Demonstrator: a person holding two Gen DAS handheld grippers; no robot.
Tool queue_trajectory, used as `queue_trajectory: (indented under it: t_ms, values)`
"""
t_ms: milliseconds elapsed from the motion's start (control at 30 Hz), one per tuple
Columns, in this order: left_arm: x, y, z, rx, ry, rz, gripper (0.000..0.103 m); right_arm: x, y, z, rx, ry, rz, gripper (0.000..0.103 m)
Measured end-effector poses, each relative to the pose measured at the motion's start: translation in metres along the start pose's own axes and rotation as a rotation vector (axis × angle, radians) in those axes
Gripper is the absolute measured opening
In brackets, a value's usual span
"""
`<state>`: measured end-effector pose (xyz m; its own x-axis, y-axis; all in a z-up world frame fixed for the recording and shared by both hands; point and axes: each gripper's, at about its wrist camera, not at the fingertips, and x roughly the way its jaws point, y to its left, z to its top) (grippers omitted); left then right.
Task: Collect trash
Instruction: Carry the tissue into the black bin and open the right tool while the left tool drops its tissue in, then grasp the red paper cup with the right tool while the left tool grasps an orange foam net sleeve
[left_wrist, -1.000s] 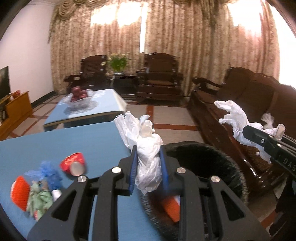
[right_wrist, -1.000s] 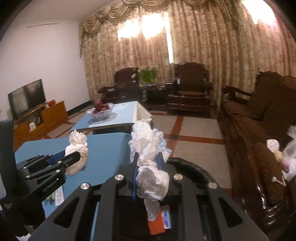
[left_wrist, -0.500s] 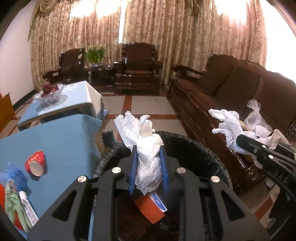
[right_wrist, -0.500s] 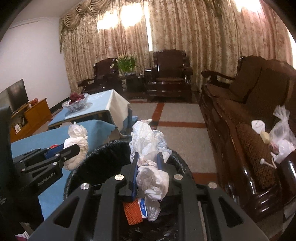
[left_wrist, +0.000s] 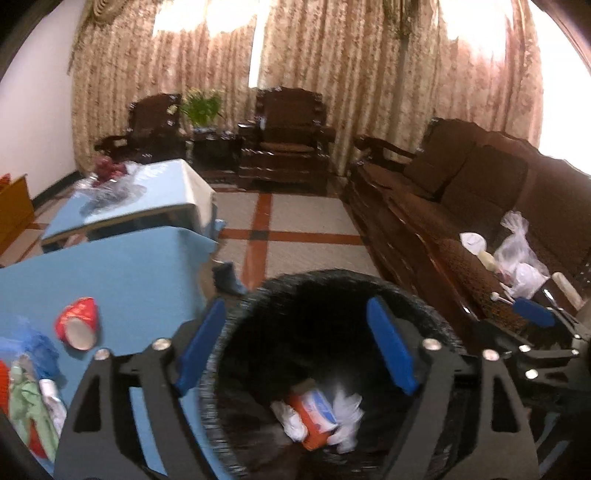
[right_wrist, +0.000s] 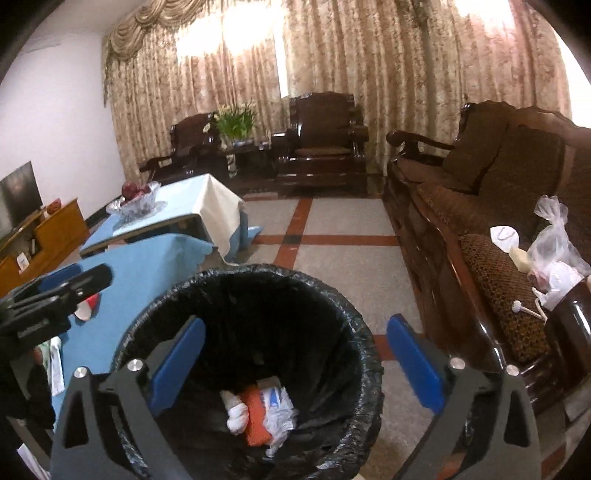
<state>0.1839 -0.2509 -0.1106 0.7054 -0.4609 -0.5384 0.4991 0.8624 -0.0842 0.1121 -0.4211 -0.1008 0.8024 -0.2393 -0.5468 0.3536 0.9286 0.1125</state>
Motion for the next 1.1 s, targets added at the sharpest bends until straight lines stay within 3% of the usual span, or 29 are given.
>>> queue_trajectory:
  t_ms: [300, 733, 1100]
  values:
    - [-0.053, 0.069, 0.001, -0.063, -0.049, 0.133, 0.092, -0.011, 0.047, 0.014, -0.034, -0.034, 0.094, 0.097]
    - [-0.131, 0.183, -0.029, -0.160, -0.076, 0.403, 0.092, -0.003, 0.182, 0.010, -0.180, -0.042, 0.315, 0.097]
    - [-0.175, 0.291, -0.076, -0.254, -0.034, 0.647, 0.092, 0.034, 0.283, -0.014, -0.268, 0.007, 0.439, 0.097]
